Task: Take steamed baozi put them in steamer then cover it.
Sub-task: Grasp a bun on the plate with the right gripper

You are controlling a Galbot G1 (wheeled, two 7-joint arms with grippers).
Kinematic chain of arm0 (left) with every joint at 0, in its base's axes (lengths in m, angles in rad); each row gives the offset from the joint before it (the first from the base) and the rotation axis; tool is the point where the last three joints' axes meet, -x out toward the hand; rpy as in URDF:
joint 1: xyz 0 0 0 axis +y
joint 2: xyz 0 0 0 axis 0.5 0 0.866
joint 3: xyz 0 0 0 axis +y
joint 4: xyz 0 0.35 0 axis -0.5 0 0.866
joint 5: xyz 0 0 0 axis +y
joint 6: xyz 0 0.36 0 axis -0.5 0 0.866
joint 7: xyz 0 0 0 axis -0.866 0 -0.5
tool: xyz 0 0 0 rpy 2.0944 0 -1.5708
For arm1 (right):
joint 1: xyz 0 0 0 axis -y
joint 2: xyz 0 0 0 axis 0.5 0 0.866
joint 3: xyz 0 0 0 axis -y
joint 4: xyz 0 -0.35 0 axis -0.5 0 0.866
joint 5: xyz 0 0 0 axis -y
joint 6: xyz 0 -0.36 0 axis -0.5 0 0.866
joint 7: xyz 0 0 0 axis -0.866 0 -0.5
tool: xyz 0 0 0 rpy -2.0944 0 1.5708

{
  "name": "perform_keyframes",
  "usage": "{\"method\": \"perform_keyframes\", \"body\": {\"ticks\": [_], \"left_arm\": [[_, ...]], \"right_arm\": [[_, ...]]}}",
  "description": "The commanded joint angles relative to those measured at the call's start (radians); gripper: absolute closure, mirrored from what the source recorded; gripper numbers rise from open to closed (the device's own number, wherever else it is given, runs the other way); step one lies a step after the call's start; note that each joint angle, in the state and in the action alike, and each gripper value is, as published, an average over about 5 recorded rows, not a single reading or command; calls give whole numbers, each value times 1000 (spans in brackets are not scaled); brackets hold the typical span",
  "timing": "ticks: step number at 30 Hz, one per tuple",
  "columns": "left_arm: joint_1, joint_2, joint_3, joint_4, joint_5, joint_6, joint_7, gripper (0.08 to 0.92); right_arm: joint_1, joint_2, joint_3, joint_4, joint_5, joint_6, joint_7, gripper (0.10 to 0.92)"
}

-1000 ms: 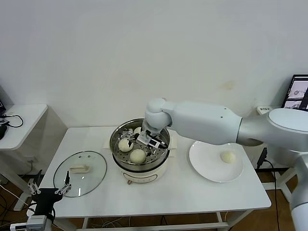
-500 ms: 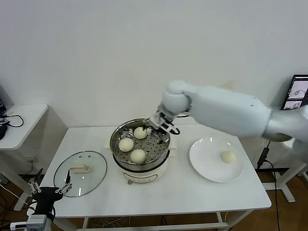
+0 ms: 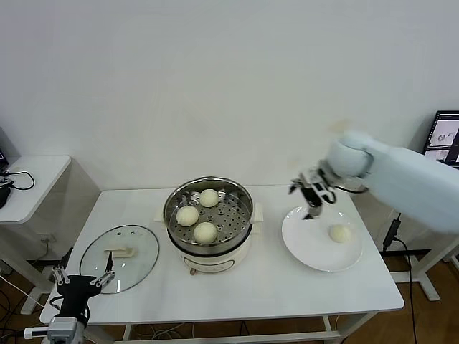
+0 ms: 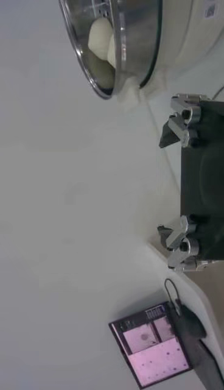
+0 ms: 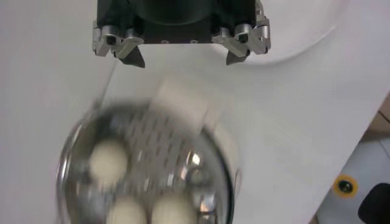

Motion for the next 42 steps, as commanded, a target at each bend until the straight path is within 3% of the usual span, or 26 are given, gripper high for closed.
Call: {"method": "perform_keyframes", "body": {"ticks": [1, 10, 25, 42], "left_arm": [[6, 1, 9, -7, 6, 3, 0, 177], [21, -4, -10, -11, 8, 4, -1, 177], [28, -6, -22, -2, 8, 5, 0, 177], [26, -5, -27, 9, 7, 5, 0, 177]], "right_arm": [[-294, -194, 233, -67, -141, -7, -9, 202], [-464, -88, 412, -244, -239, 27, -4, 202], [-479, 152, 494, -546, -330, 45, 37, 203], [-471, 231, 529, -679, -451, 48, 37, 231]]}}
